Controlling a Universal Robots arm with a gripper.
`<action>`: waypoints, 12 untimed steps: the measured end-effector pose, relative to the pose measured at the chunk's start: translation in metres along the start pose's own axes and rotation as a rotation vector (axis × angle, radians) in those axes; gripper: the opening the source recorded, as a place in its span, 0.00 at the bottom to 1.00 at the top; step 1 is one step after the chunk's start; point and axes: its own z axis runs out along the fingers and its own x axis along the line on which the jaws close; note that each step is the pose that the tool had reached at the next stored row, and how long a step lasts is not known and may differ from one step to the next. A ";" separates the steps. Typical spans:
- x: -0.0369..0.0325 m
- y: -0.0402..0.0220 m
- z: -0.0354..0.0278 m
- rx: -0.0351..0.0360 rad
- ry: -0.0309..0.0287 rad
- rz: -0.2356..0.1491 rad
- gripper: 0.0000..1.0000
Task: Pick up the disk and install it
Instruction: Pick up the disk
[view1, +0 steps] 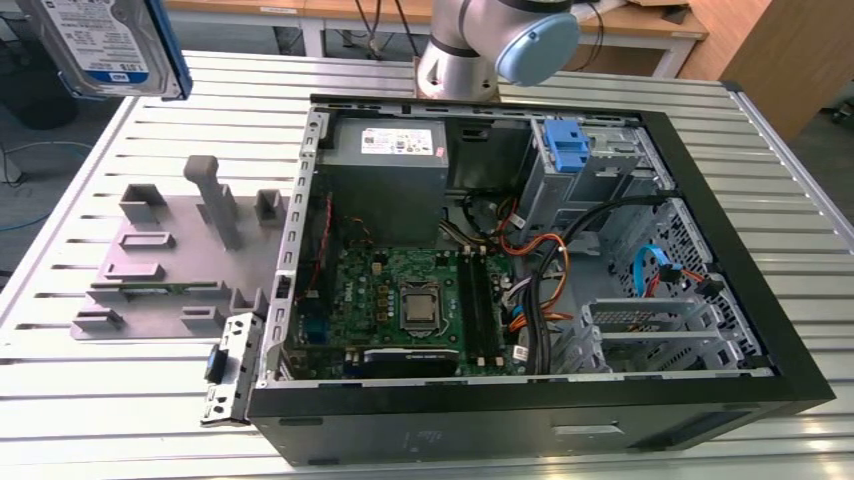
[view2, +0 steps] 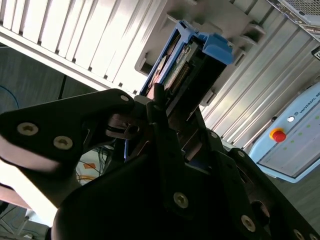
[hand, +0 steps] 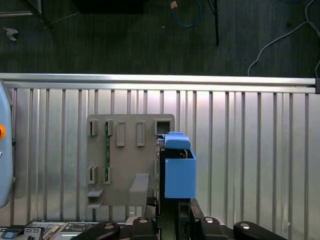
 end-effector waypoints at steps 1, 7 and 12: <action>0.0000 -0.0028 0.0000 0.0000 0.0000 0.000 0.35; 0.0000 -0.0210 0.0000 0.0001 0.0000 0.000 0.35; -0.0001 -0.0382 0.0000 0.0001 -0.0001 0.000 0.35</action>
